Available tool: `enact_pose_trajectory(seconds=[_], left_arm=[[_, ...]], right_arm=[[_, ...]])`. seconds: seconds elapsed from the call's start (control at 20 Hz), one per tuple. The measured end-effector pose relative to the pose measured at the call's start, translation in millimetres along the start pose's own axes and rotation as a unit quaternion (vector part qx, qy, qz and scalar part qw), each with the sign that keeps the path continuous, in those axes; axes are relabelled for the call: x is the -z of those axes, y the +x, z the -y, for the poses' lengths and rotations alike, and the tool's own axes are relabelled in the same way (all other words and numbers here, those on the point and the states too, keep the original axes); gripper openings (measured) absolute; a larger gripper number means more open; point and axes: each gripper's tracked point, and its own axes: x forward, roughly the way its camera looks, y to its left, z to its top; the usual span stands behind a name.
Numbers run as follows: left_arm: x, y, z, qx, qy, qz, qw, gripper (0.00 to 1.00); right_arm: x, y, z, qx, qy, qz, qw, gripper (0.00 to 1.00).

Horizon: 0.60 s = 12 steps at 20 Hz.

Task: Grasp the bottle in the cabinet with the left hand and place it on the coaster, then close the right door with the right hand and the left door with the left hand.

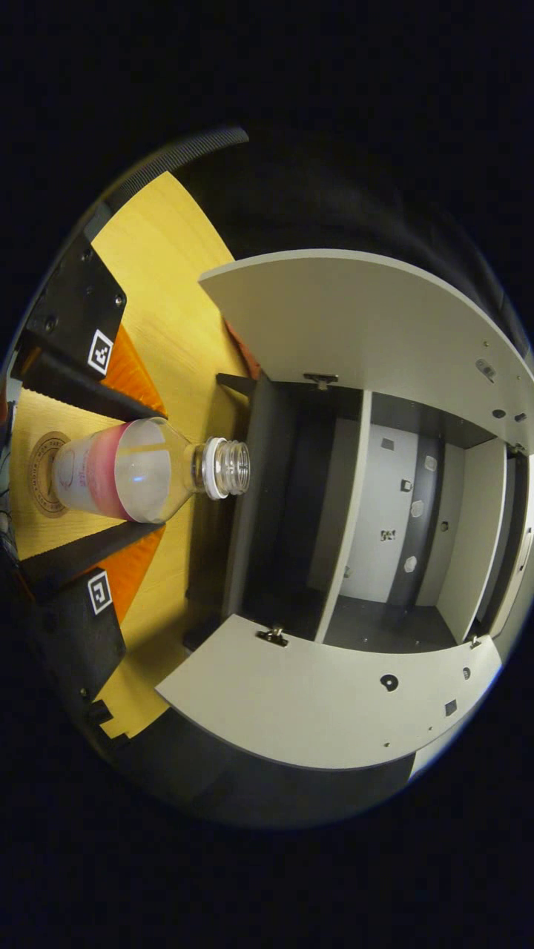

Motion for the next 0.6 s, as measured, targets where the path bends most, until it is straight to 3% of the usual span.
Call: enact_pose_trajectory(seconds=[0.15,0.2,0.45,0.55,0.6], left_arm=[[19.0,1.2,1.5,0.007,-0.014,-0.026,1.0,0.81],[24.5,2.3,-0.2,0.005,-0.018,-0.033,0.999,0.81],[35.3,5.3,0.6,0.021,-0.069,-0.055,0.996,0.81],[37.6,8.6,-3.1,0.018,-0.087,-0.058,0.994,0.81],[36.6,10.7,-5.1,0.015,-0.093,-0.058,0.994,0.82]], right_arm=[[1.9,0.7,0.4,0.002,0.003,-0.002,1.0,0.98],[1.4,0.6,-0.4,0.002,0.004,-0.001,1.0,0.94],[3.1,0.2,0.5,0.009,0.003,0.0,1.0,0.98],[4.2,0.0,0.5,0.011,0.006,-0.002,1.0,0.94],[3.9,-0.1,1.0,0.012,0.008,-0.001,1.0,0.98]])
